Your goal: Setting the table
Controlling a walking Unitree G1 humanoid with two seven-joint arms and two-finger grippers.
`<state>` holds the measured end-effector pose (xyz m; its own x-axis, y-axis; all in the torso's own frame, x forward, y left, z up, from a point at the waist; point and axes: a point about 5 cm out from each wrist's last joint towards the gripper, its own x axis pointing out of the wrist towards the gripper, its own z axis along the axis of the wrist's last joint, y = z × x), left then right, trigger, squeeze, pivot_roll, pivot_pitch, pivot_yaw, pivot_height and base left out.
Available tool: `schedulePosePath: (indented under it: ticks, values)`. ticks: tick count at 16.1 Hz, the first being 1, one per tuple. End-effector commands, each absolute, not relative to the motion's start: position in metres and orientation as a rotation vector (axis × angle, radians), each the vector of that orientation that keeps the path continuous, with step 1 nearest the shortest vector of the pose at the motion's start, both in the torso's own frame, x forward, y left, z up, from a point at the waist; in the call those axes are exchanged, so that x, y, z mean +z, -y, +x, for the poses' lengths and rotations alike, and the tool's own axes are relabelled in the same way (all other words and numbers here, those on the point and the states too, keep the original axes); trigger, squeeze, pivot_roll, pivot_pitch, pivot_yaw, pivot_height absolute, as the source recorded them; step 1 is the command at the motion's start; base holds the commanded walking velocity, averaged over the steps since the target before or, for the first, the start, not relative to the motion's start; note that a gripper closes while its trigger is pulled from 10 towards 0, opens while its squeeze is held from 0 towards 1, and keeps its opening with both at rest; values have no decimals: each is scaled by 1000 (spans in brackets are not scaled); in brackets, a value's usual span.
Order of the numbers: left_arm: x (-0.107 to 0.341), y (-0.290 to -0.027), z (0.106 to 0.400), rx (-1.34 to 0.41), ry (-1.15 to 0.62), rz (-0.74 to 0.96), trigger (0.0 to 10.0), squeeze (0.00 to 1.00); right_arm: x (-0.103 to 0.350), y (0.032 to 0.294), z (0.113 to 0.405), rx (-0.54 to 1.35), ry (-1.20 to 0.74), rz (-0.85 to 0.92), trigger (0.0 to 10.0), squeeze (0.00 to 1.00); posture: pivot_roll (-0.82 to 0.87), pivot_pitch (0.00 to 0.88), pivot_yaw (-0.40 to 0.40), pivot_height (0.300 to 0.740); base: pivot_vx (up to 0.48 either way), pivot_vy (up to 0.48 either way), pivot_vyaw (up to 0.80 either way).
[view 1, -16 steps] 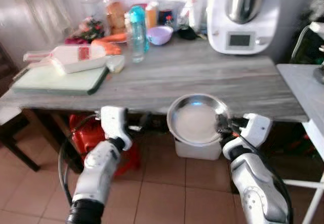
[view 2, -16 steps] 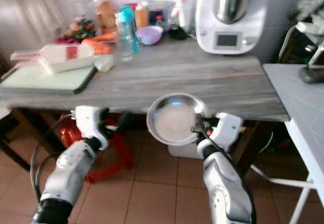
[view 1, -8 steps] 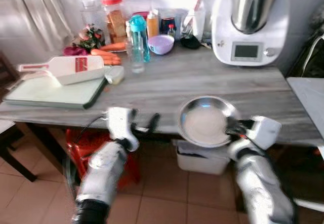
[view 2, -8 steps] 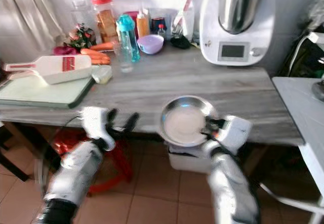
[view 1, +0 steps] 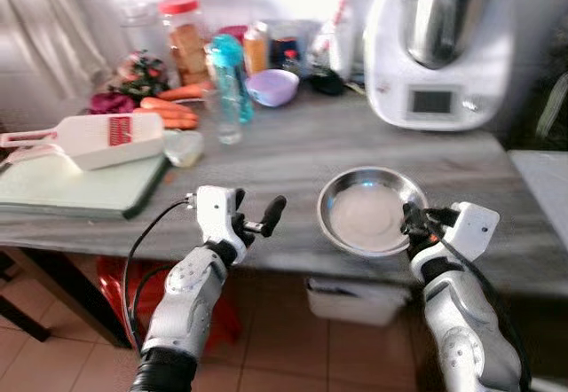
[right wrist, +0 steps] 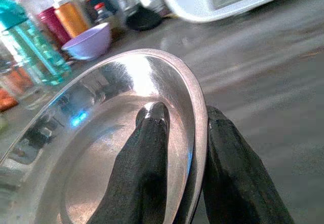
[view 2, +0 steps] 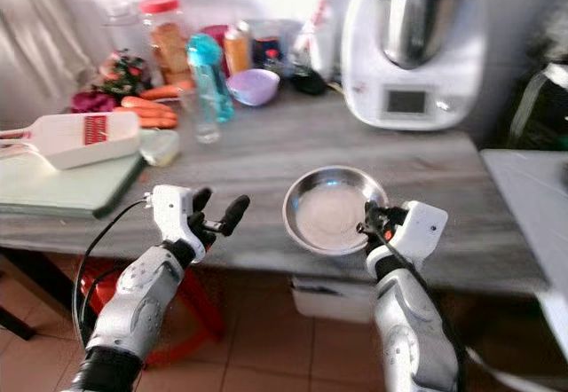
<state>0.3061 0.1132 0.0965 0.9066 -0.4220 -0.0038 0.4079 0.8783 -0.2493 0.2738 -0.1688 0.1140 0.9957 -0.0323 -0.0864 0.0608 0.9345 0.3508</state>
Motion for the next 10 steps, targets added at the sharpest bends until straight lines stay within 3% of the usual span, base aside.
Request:
schedulePosePath:
  ticks: [1,10]
  values:
    - [100,-118,308,-426,-37,-194,10000,0,120,166,277,-32,-56,357,10000,0,-43,0,64,740,0,0,0]
    - [84,-171,283,-307,-36,-64,10000,0,118,171,280,-64,-48,356,10000,0,-20,0,68,740,0,0,0]
